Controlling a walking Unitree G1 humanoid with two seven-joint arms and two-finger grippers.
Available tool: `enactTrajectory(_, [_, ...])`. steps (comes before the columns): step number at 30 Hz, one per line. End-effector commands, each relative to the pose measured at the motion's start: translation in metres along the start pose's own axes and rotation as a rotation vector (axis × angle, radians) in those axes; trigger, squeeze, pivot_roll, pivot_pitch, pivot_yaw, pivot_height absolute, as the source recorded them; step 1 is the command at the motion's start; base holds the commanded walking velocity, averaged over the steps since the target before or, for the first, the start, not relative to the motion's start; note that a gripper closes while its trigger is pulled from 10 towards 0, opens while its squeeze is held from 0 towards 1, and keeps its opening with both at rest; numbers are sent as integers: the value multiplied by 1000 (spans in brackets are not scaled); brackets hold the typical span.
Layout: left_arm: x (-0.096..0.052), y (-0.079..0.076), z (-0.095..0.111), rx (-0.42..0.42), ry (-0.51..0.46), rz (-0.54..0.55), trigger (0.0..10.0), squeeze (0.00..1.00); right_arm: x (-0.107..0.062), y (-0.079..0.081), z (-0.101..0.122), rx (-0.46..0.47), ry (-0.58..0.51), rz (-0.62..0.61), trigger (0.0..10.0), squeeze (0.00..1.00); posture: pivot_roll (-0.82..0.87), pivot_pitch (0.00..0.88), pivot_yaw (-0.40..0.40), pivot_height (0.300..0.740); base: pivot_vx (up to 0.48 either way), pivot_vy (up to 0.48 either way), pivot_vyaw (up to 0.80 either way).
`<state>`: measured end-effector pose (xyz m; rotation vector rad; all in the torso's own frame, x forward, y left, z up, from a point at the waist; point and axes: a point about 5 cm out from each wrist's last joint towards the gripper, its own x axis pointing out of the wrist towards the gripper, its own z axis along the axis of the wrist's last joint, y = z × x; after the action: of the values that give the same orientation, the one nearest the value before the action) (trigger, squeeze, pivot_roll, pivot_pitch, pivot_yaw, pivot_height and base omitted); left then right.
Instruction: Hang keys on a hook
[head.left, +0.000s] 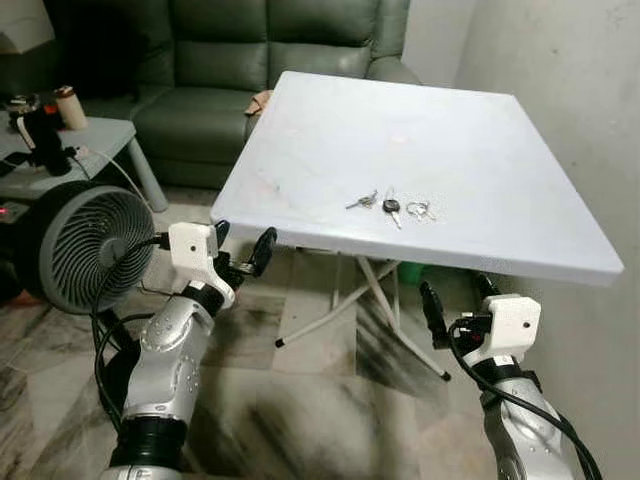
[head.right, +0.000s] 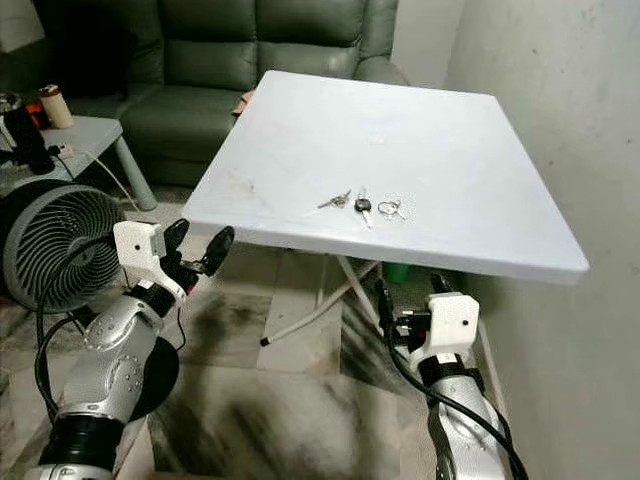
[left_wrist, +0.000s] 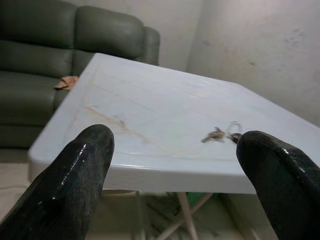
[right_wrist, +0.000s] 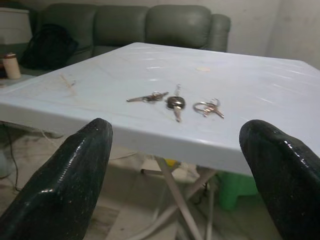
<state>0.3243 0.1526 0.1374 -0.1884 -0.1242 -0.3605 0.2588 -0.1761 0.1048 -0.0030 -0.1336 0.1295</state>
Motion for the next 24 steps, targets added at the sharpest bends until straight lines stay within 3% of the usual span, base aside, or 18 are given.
enactTrajectory(1, [5,-3,5,16,-7,-11,10000,0,3,1,4,-2,-11,2,10000,0,-1,25,-20,740,315,0,0])
enactTrajectory(24, [8,-9,5,21,-9,-27,10000,0,5,0,5,-9,-8,16,10000,0,1,19,-25,740,296,0,0])
